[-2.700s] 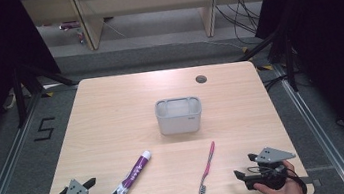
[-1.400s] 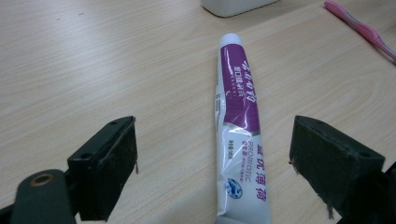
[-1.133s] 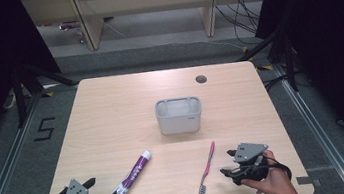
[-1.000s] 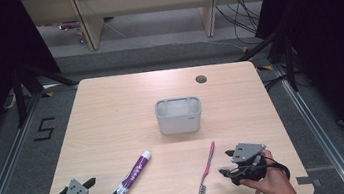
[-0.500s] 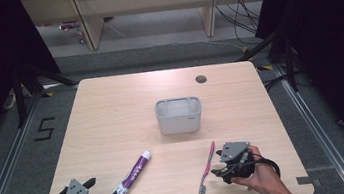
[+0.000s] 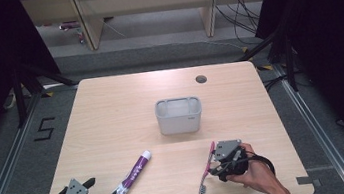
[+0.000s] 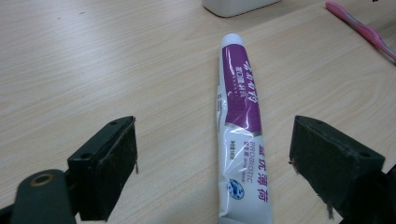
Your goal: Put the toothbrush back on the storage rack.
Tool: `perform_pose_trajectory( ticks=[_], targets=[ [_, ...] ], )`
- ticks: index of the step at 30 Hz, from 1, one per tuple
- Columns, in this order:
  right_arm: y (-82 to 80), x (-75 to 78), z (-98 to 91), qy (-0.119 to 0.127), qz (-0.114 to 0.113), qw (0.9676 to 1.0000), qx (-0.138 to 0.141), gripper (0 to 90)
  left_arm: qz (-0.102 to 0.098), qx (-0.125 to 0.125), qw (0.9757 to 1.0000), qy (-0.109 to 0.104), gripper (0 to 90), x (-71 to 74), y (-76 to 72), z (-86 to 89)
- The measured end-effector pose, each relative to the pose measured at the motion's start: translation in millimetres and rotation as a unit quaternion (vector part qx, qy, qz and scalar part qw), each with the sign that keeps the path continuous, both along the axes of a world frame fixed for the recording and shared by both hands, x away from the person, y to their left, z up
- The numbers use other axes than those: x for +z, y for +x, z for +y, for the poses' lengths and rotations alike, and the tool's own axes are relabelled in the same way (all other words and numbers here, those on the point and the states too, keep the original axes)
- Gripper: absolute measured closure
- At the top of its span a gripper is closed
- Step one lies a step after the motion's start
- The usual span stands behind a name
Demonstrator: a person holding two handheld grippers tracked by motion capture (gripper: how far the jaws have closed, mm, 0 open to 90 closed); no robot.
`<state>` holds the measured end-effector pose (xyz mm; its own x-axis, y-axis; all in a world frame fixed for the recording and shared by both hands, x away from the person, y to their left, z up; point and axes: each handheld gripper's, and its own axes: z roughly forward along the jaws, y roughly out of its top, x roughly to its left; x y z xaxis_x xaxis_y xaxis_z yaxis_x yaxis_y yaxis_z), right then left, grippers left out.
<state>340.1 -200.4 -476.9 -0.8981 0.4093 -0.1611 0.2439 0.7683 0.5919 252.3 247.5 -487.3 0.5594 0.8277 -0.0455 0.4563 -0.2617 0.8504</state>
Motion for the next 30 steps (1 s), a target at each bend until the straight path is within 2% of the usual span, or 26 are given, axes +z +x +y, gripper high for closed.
perform_pose_trajectory(
  ticks=[10,12,13,15,21,30],
  targets=[
    [4.7,-1.6,7.1,-0.008,0.003,0.9998,0.019,37.6,-0.001,0.003,1.0000,-0.004,14.8,-0.1,0.0,-0.4],
    [6.9,-1.0,9.0,-0.010,-0.002,0.9996,0.026,37.6,-0.001,0.004,1.0000,-0.005,14.8,-0.2,0.1,-0.5],
    [6.9,-0.5,10.9,-0.011,0.003,0.9996,0.026,37.6,-0.001,0.004,1.0000,-0.005,14.8,-0.2,0.2,-0.4],
    [8.2,-0.7,12.7,-0.016,0.006,0.9994,0.031,37.6,0.000,0.002,1.0000,-0.001,14.8,0.3,0.1,0.3],
    [11.4,-2.6,17.2,-0.029,0.004,0.9984,0.049,37.6,-0.002,0.002,1.0000,-0.008,14.8,-0.3,0.2,-0.6],
    [13.3,-7.0,21.2,-0.038,0.024,0.9967,0.067,37.3,-0.002,0.001,1.0000,-0.003,14.8,0.1,0.2,-0.2]
  ],
)
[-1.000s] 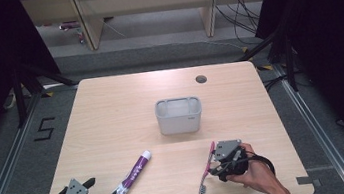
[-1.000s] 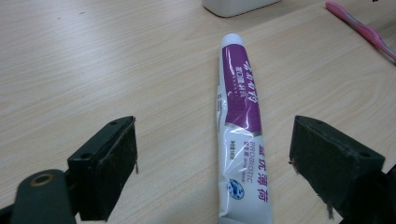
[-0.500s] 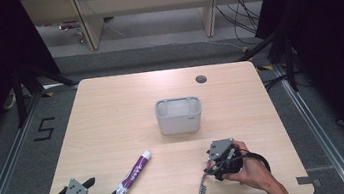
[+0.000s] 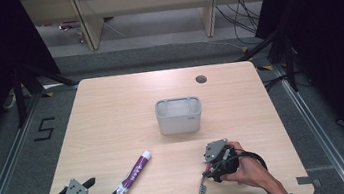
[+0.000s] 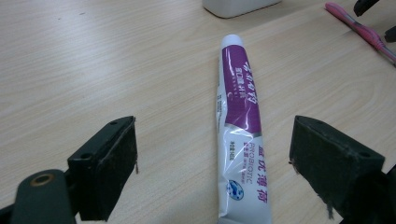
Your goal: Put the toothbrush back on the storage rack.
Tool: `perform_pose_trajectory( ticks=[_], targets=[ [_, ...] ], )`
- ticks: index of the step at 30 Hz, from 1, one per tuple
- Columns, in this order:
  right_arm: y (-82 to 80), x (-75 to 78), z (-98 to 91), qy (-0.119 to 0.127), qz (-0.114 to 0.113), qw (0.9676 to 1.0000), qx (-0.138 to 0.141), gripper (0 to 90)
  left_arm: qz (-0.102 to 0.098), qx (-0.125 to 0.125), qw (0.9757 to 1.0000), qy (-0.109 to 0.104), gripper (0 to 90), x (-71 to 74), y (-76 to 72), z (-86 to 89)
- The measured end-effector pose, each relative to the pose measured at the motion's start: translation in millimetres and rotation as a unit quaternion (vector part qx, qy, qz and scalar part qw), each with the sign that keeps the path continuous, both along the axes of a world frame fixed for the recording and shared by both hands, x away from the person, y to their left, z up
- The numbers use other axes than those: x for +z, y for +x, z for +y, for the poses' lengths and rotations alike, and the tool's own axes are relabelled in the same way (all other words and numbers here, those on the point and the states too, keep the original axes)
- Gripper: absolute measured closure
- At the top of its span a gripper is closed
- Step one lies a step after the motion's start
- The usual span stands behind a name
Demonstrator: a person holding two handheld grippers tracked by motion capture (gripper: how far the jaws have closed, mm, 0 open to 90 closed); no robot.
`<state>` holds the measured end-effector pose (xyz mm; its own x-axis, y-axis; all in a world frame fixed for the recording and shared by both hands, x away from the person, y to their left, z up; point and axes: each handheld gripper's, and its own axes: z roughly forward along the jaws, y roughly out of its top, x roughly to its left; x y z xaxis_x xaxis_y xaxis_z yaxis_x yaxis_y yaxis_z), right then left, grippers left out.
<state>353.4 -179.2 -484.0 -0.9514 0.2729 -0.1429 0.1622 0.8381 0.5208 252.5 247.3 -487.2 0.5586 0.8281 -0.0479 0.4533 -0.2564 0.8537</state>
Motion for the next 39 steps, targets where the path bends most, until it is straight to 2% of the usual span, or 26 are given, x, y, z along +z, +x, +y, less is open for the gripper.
perform_pose_trajectory(
  ticks=[1,4,5,10,12,14,23,24,26,31,32,34,35,36,37,38,39],
  targets=[
    [0.9,-1.4,0.5,-0.003,0.006,1.0000,0.001,37.3,0.000,0.000,1.0000,0.001,14.8,0.1,0.0,0.4],
    [2.8,-2.5,0.7,-0.005,0.007,0.9999,0.005,37.6,-0.001,0.002,1.0000,-0.004,14.8,-0.3,0.0,-0.6],
    [3.2,-3.9,1.3,-0.011,0.016,0.9998,0.007,37.6,0.000,0.002,1.0000,-0.002,14.8,-0.1,0.0,-0.3],
    [5.5,-4.9,1.5,-0.012,0.015,0.9998,0.011,37.7,0.001,0.001,1.0000,-0.001,14.8,-0.1,0.1,-0.3],
    [6.7,-6.2,1.7,-0.020,0.013,0.9996,0.014,37.7,0.001,0.001,1.0000,-0.001,14.8,0.0,0.0,-0.4],
    [7.2,-6.7,2.0,-0.021,0.019,0.9995,0.016,37.8,0.002,0.001,1.0000,0.002,14.8,0.2,-0.1,-0.5],
    [9.0,-5.2,0.6,-0.026,0.027,0.9992,0.009,48.9,0.001,0.001,1.0000,-0.002,14.8,0.1,0.3,-0.7],
    [9.0,-4.6,1.1,-0.030,0.027,0.9991,0.012,50.2,0.000,0.001,1.0000,-0.002,14.8,0.1,0.3,-0.6],
    [8.6,-2.8,4.0,-0.045,0.042,0.9980,0.016,52.8,0.001,0.001,1.0000,-0.001,14.8,0.1,0.4,-0.2],
    [7.5,0.3,7.3,-0.067,0.048,0.9966,0.006,58.9,0.000,0.001,1.0000,-0.001,14.8,0.2,0.3,-0.4],
    [9.3,0.7,8.2,-0.073,0.046,0.9961,0.018,59.8,0.001,0.001,1.0000,-0.001,14.8,0.1,0.3,-0.5],
    [8.2,2.4,9.9,-0.087,0.055,0.9947,0.006,61.5,0.001,0.000,1.0000,-0.001,14.8,0.2,0.3,-0.6],
    [8.3,3.2,11.6,-0.099,0.055,0.9936,0.008,62.9,0.001,0.000,1.0000,-0.001,14.8,0.2,0.3,-0.6],
    [10.5,3.4,12.7,-0.103,0.054,0.9929,0.025,63.7,0.001,0.000,1.0000,-0.001,14.8,0.2,0.4,-0.6],
    [10.5,3.4,12.7,-0.103,0.054,0.9929,0.025,63.7,0.002,0.001,1.0000,0.000,14.8,0.3,0.2,-0.6],
    [9.0,3.9,13.9,-0.109,0.056,0.9924,0.010,64.4,0.002,0.000,1.0000,0.002,14.8,0.4,0.1,-0.4],
    [10.7,4.1,15.1,-0.113,0.055,0.9918,0.025,65.2,0.002,0.001,1.0000,0.001,14.8,0.3,0.2,-0.7]
  ],
)
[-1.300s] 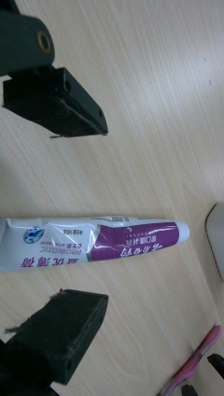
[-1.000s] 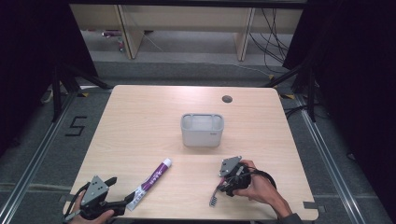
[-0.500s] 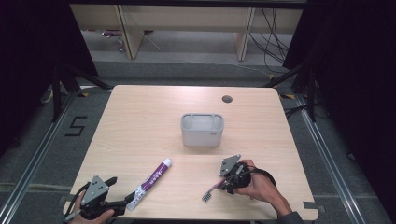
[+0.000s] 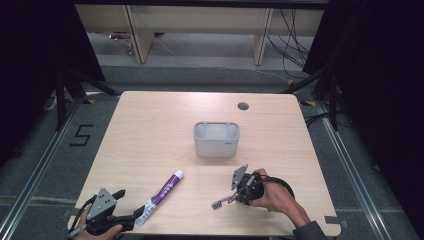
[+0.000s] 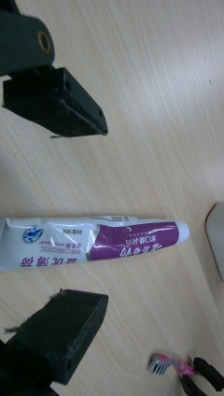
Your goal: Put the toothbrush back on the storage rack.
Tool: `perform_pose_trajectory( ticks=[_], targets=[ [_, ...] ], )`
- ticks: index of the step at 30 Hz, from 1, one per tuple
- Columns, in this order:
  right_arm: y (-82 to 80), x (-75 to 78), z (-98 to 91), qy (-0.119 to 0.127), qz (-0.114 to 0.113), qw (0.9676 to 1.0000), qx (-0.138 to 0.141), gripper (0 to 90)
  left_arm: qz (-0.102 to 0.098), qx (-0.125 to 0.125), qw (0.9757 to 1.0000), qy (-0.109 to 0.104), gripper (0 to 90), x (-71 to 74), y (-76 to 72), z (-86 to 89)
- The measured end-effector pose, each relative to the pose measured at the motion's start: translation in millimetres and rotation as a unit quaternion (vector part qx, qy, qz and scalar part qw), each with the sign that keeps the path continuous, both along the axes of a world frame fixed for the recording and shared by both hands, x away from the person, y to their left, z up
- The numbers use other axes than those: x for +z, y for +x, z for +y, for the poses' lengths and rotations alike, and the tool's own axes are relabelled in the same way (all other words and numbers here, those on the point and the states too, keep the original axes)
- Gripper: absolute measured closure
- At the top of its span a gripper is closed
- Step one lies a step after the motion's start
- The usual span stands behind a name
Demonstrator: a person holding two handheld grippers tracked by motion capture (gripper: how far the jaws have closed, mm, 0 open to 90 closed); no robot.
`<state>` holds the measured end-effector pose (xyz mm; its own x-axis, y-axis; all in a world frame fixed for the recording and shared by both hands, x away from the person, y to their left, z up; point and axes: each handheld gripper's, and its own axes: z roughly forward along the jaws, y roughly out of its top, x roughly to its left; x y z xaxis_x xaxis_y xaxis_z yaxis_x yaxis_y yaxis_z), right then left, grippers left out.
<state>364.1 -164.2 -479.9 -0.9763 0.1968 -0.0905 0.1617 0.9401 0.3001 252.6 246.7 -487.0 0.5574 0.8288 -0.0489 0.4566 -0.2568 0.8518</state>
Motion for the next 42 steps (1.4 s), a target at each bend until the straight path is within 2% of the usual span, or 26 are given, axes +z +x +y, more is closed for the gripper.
perform_pose_trajectory(
  ticks=[2,3,4,5,7,8,9,10,12,13,14,16,17,18,19,21,22,25,26,27,28,32,34,39,40,42],
  targets=[
    [-0.4,1.6,3.7,-0.025,-0.002,0.9997,0.000,67.8,0.000,0.000,1.0000,0.000,14.8,0.0,0.1,-0.1],
    [1.8,2.2,4.7,-0.036,-0.006,0.9992,0.015,68.7,0.000,0.000,1.0000,0.000,14.8,0.0,0.1,0.0],
    [0.2,2.7,6.3,-0.039,0.000,0.9992,0.006,70.5,0.000,0.000,1.0000,0.000,14.8,0.0,0.0,-0.1],
    [0.8,3.0,7.0,-0.052,-0.007,0.9986,0.007,71.9,0.000,0.000,1.0000,0.000,14.8,0.0,0.0,-0.1],
    [0.5,3.1,9.2,-0.055,0.000,0.9985,0.009,73.2,0.000,-0.001,1.0000,0.000,14.8,0.0,0.0,0.0],
    [1.3,4.3,10.4,-0.069,0.005,0.9975,0.012,75.1,0.000,0.000,1.0000,-0.001,14.8,0.0,0.1,0.0],
    [0.2,4.2,10.4,-0.071,0.009,0.9974,-0.001,75.6,-0.001,0.000,1.0000,-0.002,14.8,-0.2,0.2,-0.1],
    [0.2,4.2,10.4,-0.071,0.009,0.9974,-0.001,75.6,-0.001,0.000,1.0000,-0.002,14.8,-0.2,0.2,-0.1],
    [3.5,3.5,11.5,-0.075,0.007,0.9970,0.019,77.3,0.001,-0.001,1.0000,0.000,14.8,0.1,0.0,-0.1],
    [2.2,5.3,13.3,-0.083,0.021,0.9963,0.004,77.9,0.001,0.000,1.0000,0.000,14.8,0.0,0.0,-0.2],
    [2.3,5.0,13.7,-0.084,0.022,0.9962,-0.003,78.9,0.001,0.000,1.0000,0.000,14.8,0.0,0.0,-0.2],
    [3.0,4.7,14.3,-0.086,0.022,0.9961,-0.001,79.4,0.002,0.001,1.0000,0.002,14.8,0.1,-0.3,-0.3],
    [3.2,5.2,16.0,-0.092,0.029,0.9953,-0.003,80.2,0.001,-0.002,1.0000,0.002,14.8,-0.3,0.3,0.0],
    [6.1,4.6,16.7,-0.091,0.024,0.9954,0.016,80.5,0.001,-0.001,1.0000,0.001,14.8,-0.3,0.3,-0.1],
    [3.7,5.4,17.6,-0.097,0.033,0.9947,-0.006,80.6,0.002,-0.002,1.0000,0.001,14.8,-0.1,0.3,0.1],
    [6.7,3.9,18.6,-0.096,0.025,0.9950,0.015,80.9,0.001,-0.002,1.0000,0.001,14.8,-0.4,0.3,0.0],
    [4.2,5.2,19.8,-0.104,0.037,0.9939,-0.004,81.0,0.001,-0.002,1.0000,0.001,14.8,-0.4,0.4,0.1],
    [5.7,4.5,20.3,-0.106,0.032,0.9938,0.002,81.2,0.001,-0.001,1.0000,0.000,14.8,-0.2,0.3,0.0],
    [5.2,6.0,22.1,-0.110,0.045,0.9929,-0.007,81.2,0.001,-0.001,1.0000,0.000,14.8,-0.3,0.3,0.0],
    [6.4,4.3,21.1,-0.106,0.034,0.9938,0.005,81.3,0.001,-0.002,1.0000,0.001,14.8,-0.4,0.4,0.0],
    [6.3,5.2,22.6,-0.116,0.036,0.9926,-0.001,81.4,0.002,-0.002,1.0000,0.001,14.8,-0.3,0.5,0.1],
    [5.1,5.7,24.8,-0.121,0.039,0.9918,-0.009,81.6,0.002,-0.003,1.0000,0.002,14.8,-0.2,0.3,0.2],
    [8.5,4.1,24.9,-0.117,0.036,0.9924,0.014,82.0,0.000,-0.001,1.0000,0.000,14.8,-0.2,0.4,0.1],
    [4.4,6.4,27.0,-0.129,0.044,0.9905,-0.018,82.3,0.001,-0.002,1.0000,0.000,14.8,-0.1,0.3,0.1],
    [6.6,5.8,26.7,-0.121,0.034,0.9921,0.000,82.3,0.001,-0.002,1.0000,0.002,14.8,0.0,0.3,0.3],
    [6.3,5.8,26.9,-0.121,0.033,0.9921,0.005,82.4,0.002,-0.003,1.0000,0.001,14.8,-0.3,0.6,0.2]
  ],
)
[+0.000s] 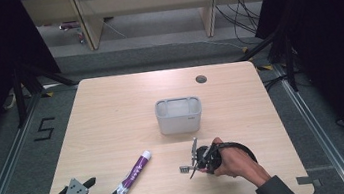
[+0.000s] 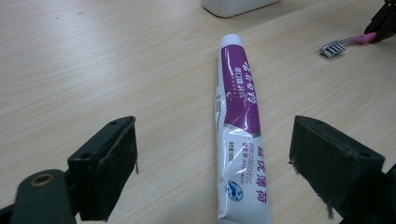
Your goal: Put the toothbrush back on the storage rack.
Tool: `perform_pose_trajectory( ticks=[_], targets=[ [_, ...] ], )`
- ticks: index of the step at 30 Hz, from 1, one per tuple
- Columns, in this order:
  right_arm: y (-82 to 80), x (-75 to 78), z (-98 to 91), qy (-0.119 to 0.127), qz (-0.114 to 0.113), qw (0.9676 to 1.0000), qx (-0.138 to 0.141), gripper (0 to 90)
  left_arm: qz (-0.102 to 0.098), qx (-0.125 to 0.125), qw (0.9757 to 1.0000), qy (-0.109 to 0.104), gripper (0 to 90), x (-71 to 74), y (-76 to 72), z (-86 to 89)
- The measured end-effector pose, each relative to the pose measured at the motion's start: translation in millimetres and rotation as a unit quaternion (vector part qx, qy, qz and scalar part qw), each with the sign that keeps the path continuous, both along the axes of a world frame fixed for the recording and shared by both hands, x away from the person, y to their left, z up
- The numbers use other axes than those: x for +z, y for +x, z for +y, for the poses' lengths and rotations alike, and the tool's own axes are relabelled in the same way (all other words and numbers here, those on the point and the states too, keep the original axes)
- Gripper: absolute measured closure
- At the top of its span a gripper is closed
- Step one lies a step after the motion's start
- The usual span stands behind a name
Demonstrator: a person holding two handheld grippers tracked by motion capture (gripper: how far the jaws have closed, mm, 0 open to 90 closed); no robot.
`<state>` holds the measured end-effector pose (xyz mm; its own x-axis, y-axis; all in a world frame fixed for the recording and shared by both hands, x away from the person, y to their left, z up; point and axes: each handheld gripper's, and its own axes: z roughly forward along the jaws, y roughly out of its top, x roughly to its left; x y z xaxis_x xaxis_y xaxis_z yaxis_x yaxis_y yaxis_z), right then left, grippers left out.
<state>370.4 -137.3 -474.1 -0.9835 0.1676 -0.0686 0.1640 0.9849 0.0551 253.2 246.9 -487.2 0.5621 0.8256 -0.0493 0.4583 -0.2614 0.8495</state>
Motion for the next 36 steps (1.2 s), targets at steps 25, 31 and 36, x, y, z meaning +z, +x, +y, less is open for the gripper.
perform_pose_trajectory(
  ticks=[25,31,36],
  targets=[
    [3.9,43.3,-28.5,0.134,-0.044,0.9891,-0.042,82.8,-0.001,0.001,1.0000,0.001,14.8,-0.2,0.2,-0.2],
    [4.4,49.9,-33.1,0.166,-0.067,0.9821,-0.057,82.8,-0.001,0.000,1.0000,0.001,14.8,-0.3,0.3,-0.3],
    [6.5,54.1,-37.9,0.211,-0.080,0.9711,-0.075,83.0,-0.001,-0.001,1.0000,-0.001,14.8,-0.8,0.7,-0.4]
  ],
)
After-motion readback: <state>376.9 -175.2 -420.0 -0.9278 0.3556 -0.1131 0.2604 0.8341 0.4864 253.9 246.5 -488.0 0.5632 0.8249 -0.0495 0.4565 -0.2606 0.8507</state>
